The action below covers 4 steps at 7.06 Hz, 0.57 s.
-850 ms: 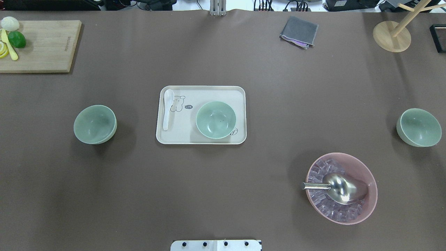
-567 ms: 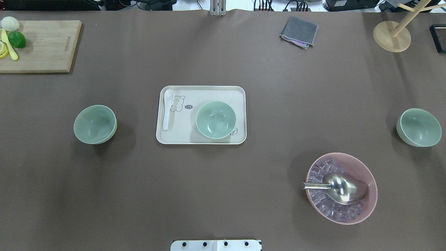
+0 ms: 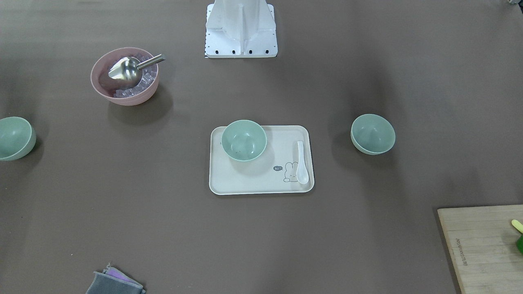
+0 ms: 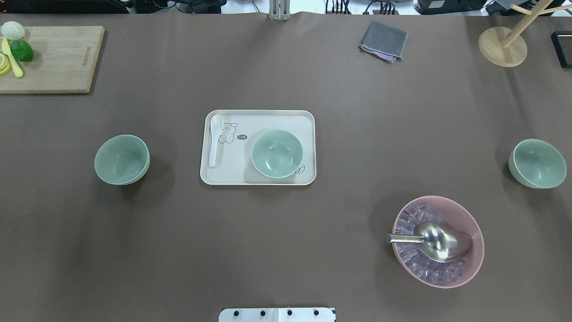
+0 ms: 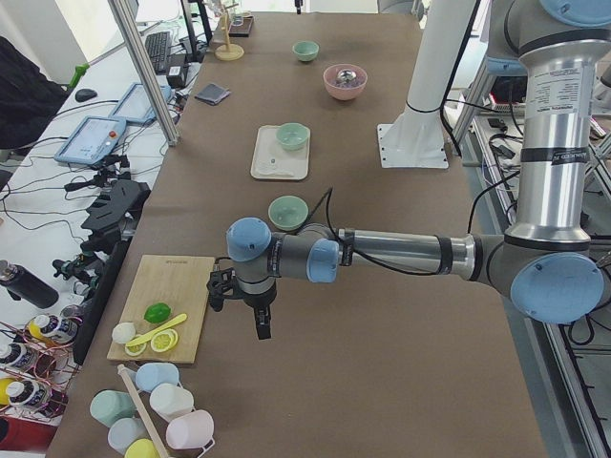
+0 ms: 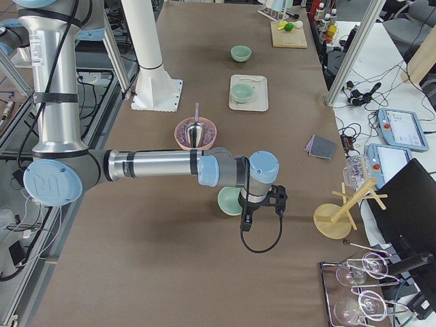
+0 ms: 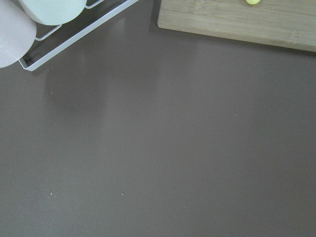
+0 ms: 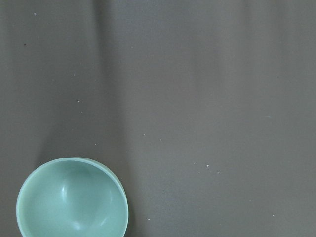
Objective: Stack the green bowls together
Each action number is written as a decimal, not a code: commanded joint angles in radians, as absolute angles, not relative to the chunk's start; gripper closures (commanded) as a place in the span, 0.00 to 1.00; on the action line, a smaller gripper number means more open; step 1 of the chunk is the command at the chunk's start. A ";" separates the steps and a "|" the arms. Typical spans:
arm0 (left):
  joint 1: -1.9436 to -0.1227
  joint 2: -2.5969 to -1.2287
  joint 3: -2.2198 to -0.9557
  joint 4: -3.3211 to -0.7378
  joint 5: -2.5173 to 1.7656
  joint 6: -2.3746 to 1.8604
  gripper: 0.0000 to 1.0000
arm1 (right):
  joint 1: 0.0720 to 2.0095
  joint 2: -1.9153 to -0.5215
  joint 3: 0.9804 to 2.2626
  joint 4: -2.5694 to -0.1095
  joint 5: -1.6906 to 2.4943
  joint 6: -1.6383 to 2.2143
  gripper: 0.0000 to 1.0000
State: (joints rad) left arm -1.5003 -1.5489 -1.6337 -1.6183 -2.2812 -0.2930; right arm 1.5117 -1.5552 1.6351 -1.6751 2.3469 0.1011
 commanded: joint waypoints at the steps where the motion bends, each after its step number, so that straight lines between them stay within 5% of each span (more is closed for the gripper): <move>1: -1.500 -1.552 -1.629 -1.620 -2.281 -0.293 0.02 | 1.511 -1.549 1.637 -1.677 2.365 0.106 0.00; 4: -1.500 -1.552 -1.631 -1.620 -2.281 -0.293 0.02 | 1.511 -1.552 1.647 -1.675 2.368 0.106 0.00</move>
State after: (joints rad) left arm -1.5002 -1.5513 -1.6316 -1.6192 -2.2810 -0.2930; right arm 1.5110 -1.5501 1.6395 -1.6753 2.3676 0.1047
